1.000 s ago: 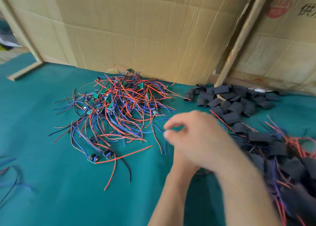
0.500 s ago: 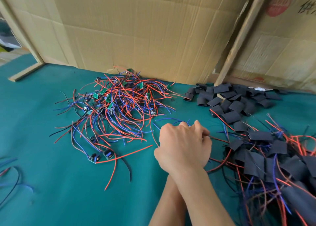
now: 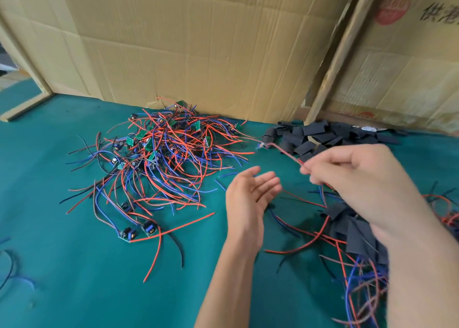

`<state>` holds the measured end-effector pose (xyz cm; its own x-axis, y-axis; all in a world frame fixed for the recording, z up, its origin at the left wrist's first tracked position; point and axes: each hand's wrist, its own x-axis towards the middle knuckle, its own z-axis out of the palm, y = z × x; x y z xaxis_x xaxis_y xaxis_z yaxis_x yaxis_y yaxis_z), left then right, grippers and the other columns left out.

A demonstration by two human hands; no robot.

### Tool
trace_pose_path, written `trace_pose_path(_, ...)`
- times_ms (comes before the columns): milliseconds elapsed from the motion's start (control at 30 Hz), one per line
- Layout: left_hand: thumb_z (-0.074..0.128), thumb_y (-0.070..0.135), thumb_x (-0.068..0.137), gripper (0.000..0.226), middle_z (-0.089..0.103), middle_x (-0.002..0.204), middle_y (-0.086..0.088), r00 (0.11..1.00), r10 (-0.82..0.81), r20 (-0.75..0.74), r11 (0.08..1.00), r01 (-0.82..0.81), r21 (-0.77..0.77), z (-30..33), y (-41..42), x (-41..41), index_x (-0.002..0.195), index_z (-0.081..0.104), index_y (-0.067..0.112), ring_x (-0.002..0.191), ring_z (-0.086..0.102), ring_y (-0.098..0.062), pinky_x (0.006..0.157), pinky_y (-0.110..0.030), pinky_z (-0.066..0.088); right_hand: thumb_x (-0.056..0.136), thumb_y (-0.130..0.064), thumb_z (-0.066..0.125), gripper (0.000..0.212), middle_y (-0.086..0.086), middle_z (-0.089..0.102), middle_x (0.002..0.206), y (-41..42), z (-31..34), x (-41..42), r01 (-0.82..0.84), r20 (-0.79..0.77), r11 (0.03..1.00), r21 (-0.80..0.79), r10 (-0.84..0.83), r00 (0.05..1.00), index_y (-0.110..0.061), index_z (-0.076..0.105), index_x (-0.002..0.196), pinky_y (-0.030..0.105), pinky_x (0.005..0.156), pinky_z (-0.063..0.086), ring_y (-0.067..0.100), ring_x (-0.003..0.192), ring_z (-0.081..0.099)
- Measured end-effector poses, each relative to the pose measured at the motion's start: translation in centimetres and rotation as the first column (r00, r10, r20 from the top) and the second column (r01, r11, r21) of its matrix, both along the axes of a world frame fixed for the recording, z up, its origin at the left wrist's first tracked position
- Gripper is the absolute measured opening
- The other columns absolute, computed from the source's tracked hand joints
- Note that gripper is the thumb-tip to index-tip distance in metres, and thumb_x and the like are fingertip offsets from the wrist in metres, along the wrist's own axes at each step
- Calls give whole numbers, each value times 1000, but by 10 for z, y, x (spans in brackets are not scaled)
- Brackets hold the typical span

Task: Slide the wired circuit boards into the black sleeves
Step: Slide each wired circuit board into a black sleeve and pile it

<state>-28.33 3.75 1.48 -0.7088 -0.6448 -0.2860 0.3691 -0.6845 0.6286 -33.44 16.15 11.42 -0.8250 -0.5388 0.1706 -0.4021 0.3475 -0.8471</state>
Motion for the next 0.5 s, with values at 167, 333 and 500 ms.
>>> trace_pose_path(167,49,10,103,13,69,92,-20,999,-14,-32,999,15,29,-1,-3,1,105,55,-2,79,74,-29,65,-30,60,51,-35,67,25,-3,69,56,12,4,1,-400,173,872,281,364,915,-26,81,70,14,54,38,1,51,53)
trace_pose_path(333,50,-7,98,19,70,90,-19,998,-17,54,998,20,-67,-2,-1,1,115,57,-6,67,71,-22,64,-26,60,65,-38,77,19,-2,77,76,4,-15,-3,-493,334,796,351,386,860,-27,82,80,29,74,51,3,71,64)
trace_pose_path(500,44,-11,98,24,73,79,-12,992,-88,96,969,107,-222,-1,3,2,111,62,-2,70,73,-23,65,-25,60,87,-39,70,36,2,64,128,-10,-54,-24,224,-257,745,629,-73,964,-32,66,122,39,103,42,29,121,58)
